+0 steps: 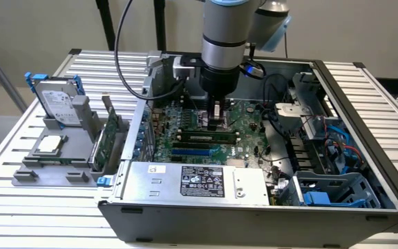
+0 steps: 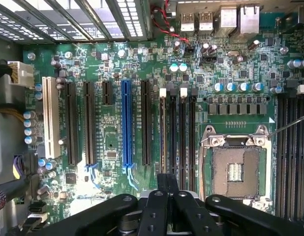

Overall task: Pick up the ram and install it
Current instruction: 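Press down the ram until it locks into place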

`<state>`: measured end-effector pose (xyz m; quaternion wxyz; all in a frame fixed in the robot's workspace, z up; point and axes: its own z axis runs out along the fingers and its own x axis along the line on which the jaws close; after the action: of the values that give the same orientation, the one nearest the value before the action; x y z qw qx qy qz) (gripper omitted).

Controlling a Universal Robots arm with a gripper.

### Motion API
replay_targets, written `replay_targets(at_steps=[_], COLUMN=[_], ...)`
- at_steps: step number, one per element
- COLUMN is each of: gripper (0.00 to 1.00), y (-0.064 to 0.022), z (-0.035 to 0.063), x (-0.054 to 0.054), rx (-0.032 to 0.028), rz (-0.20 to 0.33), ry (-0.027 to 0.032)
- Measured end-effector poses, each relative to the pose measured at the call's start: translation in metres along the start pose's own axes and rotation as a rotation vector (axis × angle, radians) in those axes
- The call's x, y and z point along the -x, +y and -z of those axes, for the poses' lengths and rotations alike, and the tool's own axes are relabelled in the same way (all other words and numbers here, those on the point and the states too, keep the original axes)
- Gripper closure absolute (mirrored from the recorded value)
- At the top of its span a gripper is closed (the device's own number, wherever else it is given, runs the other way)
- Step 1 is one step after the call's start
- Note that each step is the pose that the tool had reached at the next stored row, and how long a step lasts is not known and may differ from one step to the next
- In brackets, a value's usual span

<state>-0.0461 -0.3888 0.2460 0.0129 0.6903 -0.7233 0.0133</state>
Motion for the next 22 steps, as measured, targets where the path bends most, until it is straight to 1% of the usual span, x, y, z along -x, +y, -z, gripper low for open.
replay_targets(at_steps=[2, 6, 12, 15, 18, 20, 21, 22], gripper=[1.0, 1.0, 1.0, 1.0, 1.0, 1.0, 1.0, 1.0], y=[0.0012, 0.0013, 0.0013, 0.0014, 0.0014, 0.0014, 0.0013, 0.0013], z=[-0.0018, -0.0068, -0.014, -0.0176, -0.0215, -0.0204, -0.0175, -0.013], x=[0.0, 0.0, 0.0, 0.0, 0.001, 0.0, 0.001, 0.0], rx=[-0.0014, -0.0021, -0.0021, -0.0015, -0.0016, -0.0016, -0.0023, -0.0018], rz=[0.0, 0.0, 0.0, 0.0, 0.0, 0.0, 0.0, 0.0], ry=[-0.0001, -0.0003, -0.0011, 0.0001, -0.0011, -0.0015, -0.0039, -0.0032])
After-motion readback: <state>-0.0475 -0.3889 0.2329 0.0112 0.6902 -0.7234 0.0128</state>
